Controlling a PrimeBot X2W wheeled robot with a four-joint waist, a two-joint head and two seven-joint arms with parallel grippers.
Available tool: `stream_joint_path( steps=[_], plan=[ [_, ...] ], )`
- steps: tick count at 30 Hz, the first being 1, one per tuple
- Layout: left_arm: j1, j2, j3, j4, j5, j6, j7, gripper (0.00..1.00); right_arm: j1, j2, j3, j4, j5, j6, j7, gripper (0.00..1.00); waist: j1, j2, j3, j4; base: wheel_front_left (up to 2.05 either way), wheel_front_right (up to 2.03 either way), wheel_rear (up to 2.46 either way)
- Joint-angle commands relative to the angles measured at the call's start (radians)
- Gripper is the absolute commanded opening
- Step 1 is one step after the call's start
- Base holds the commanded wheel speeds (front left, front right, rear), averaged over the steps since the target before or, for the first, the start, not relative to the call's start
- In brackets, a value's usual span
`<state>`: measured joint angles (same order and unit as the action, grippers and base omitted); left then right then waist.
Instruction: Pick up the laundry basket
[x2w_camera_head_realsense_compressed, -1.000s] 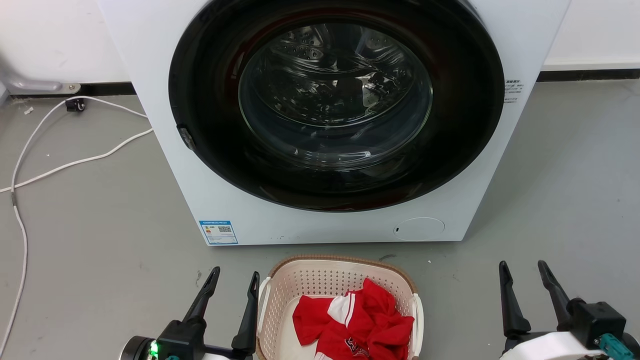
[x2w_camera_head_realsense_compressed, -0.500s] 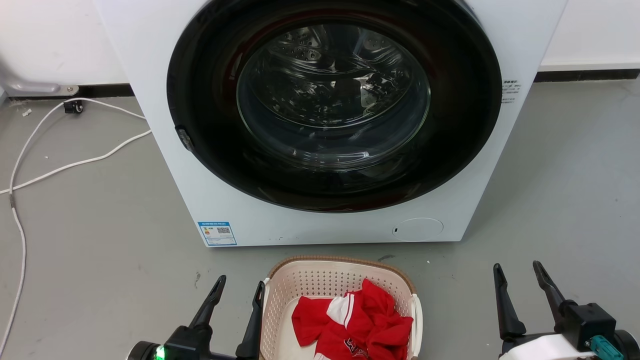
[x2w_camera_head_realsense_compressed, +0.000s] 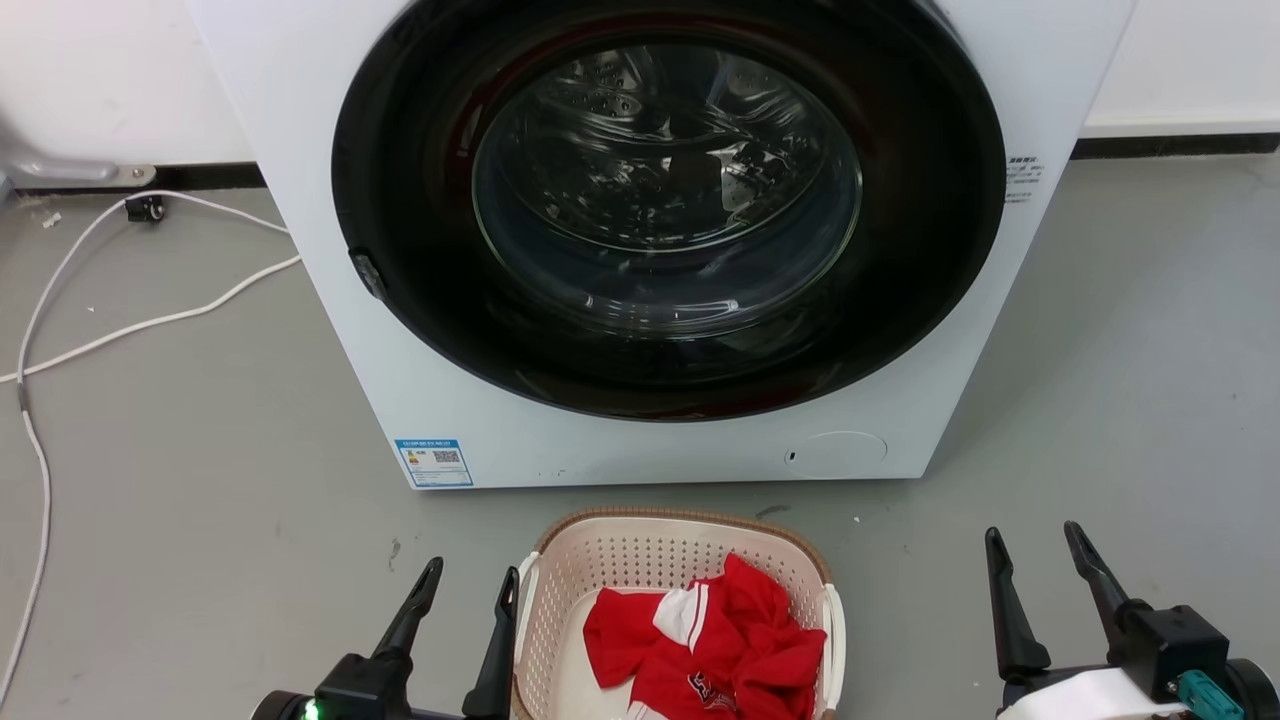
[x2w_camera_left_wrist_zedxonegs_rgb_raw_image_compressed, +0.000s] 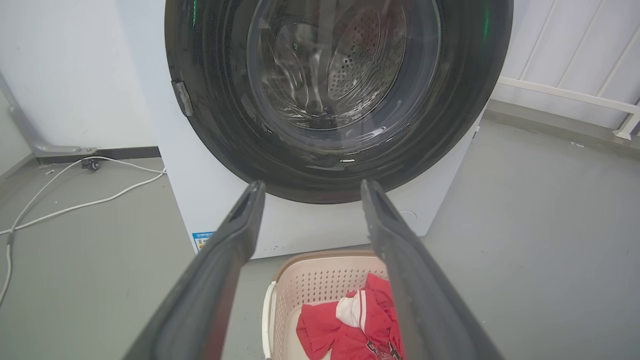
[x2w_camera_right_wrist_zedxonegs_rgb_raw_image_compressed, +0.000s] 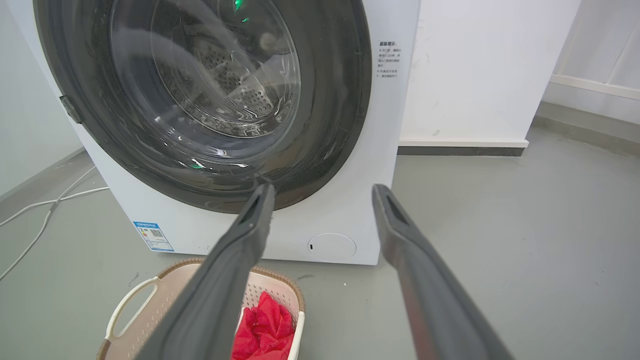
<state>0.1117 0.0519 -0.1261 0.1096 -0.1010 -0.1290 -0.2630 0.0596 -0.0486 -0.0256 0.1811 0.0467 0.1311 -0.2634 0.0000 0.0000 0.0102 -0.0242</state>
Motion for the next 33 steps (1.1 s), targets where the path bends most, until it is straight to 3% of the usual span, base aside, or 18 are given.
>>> stream_joint_path(
  steps=[1,13,21,26,33],
  plan=[
    [-0.003,-0.001,0.005,0.003,-0.005,-0.002,-0.003,1.0,-0.008,-0.003,0.001,0.007,-0.001,-0.001,-0.002,1.0,0.0,0.0,0.01,-0.004,0.0,0.0,0.0],
    [-0.147,-0.001,0.039,0.075,-0.041,-0.003,-0.003,1.0,-0.203,-0.002,0.036,0.139,0.012,-0.001,-0.002,1.0,0.0,0.0,0.274,-0.029,0.0,0.0,0.0],
    [-0.357,0.036,0.05,0.234,-0.1,-0.003,-0.003,1.0,-0.394,-0.003,0.058,0.348,-0.028,-0.001,-0.002,1.0,0.0,0.0,0.492,-0.031,0.0,0.0,0.0],
    [-0.502,0.096,-0.005,0.393,-0.125,-0.003,-0.003,1.0,-0.512,-0.002,0.066,0.499,-0.033,-0.001,0.015,1.0,0.0,0.0,0.579,-0.032,0.0,0.0,0.0],
    [-0.696,0.172,-0.128,0.627,-0.187,-0.003,-0.003,1.0,-0.663,-0.001,0.115,0.694,0.06,-0.001,0.069,1.0,0.0,0.0,0.662,-0.033,0.0,0.0,0.0]
  ],
)
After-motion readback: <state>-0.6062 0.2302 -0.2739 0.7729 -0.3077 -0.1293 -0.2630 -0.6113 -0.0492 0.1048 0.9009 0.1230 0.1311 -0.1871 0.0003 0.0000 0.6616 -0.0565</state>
